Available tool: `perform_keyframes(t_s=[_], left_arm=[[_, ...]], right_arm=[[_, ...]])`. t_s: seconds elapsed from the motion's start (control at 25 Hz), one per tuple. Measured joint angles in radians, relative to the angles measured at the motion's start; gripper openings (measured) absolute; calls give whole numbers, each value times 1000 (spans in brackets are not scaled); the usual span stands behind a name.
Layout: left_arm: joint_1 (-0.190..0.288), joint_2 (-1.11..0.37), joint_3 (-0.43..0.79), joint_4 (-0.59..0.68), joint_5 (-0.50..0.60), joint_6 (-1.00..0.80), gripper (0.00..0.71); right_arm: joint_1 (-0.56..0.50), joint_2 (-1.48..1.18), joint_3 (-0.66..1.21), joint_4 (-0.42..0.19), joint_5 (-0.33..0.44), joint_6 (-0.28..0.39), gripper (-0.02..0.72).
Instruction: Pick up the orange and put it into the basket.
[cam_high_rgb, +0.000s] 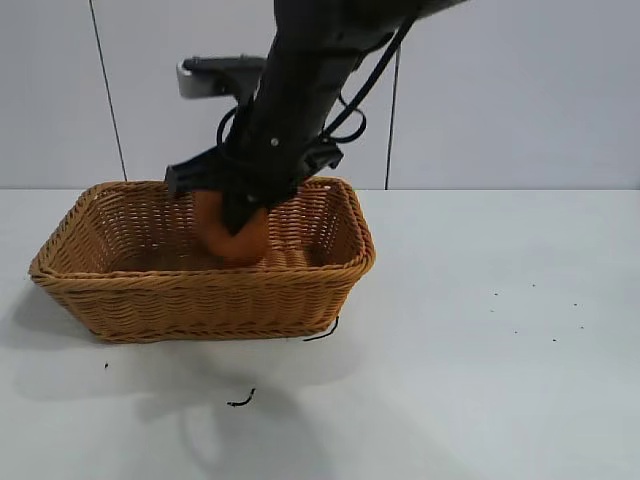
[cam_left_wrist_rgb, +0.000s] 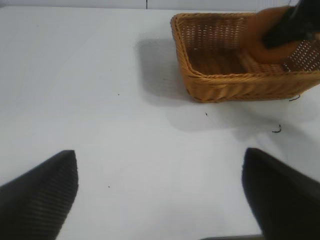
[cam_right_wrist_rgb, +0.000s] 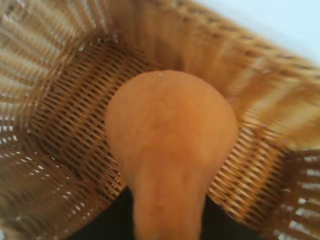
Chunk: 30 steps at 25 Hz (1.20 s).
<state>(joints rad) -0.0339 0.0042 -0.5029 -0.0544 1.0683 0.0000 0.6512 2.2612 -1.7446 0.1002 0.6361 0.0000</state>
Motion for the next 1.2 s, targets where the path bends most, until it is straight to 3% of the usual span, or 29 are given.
perform_keyframes(t_s=[0.12, 0.28, 0.48, 0.84, 1.2], left_arm=[[0, 0, 0, 0, 0, 0, 639], [0, 0, 0, 0, 0, 0, 639], [0, 0, 0, 0, 0, 0, 639], [0, 0, 0, 0, 0, 0, 639], [0, 0, 0, 0, 0, 0, 639]], right_arm=[[0, -20, -12, -6, 53, 0, 668], [-13, -38, -116, -23, 192, 22, 676], [-104, -40, -303, -33, 341, 39, 676], [-360, -49, -371, -107, 451, 42, 676], [-612, -49, -371, -119, 527, 42, 678]])
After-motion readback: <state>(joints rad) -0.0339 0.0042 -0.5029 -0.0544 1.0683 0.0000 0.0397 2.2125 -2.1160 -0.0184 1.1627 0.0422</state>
